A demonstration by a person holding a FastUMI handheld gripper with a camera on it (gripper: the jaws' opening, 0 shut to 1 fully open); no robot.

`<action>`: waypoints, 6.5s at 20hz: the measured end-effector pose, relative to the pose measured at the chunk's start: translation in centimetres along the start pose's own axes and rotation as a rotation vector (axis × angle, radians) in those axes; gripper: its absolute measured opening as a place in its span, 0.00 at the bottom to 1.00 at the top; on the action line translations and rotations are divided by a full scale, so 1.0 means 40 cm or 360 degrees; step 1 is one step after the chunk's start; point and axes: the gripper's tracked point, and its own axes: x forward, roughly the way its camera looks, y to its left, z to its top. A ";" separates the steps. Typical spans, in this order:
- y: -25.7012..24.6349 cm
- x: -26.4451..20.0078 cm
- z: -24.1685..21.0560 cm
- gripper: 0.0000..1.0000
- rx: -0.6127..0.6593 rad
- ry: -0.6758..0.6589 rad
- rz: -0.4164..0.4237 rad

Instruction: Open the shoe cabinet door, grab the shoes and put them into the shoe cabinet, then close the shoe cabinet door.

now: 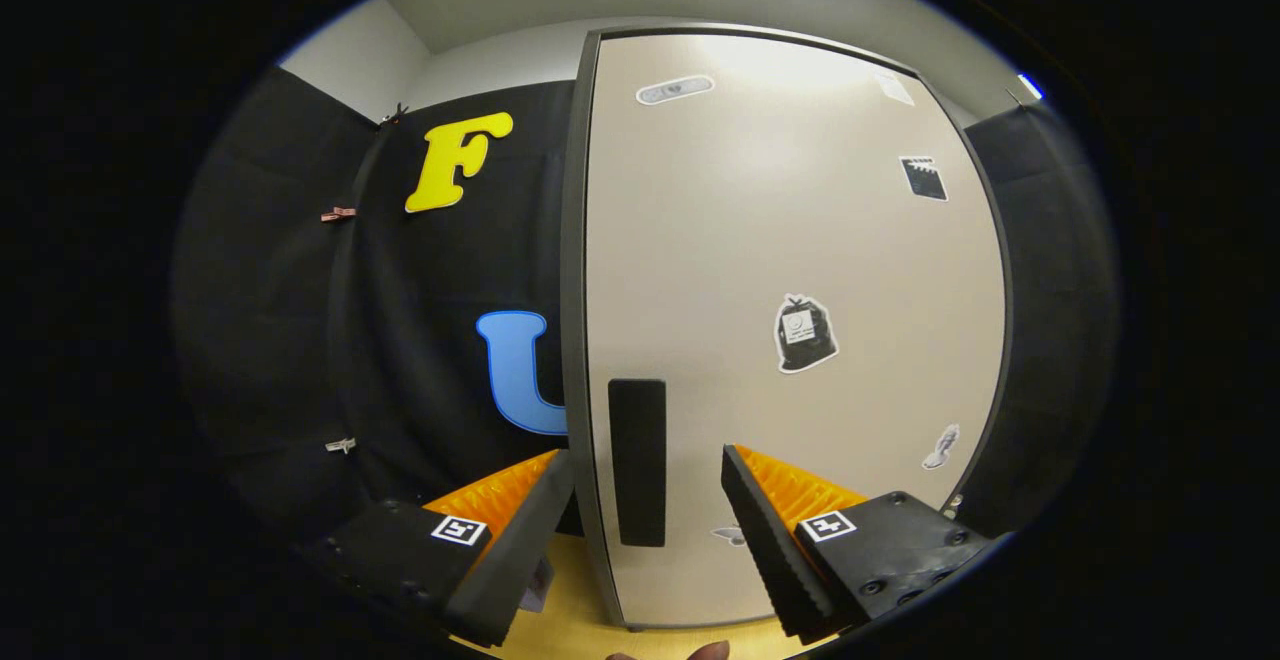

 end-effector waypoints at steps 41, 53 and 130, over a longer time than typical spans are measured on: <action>-0.188 -0.400 -0.001 0.24 0.0106 0.0125 0.0252; -0.378 -0.504 0.015 0.23 0.0214 0.0116 0.0068; -0.176 -0.388 -1.158 0.77 0.0173 0.1166 -0.0016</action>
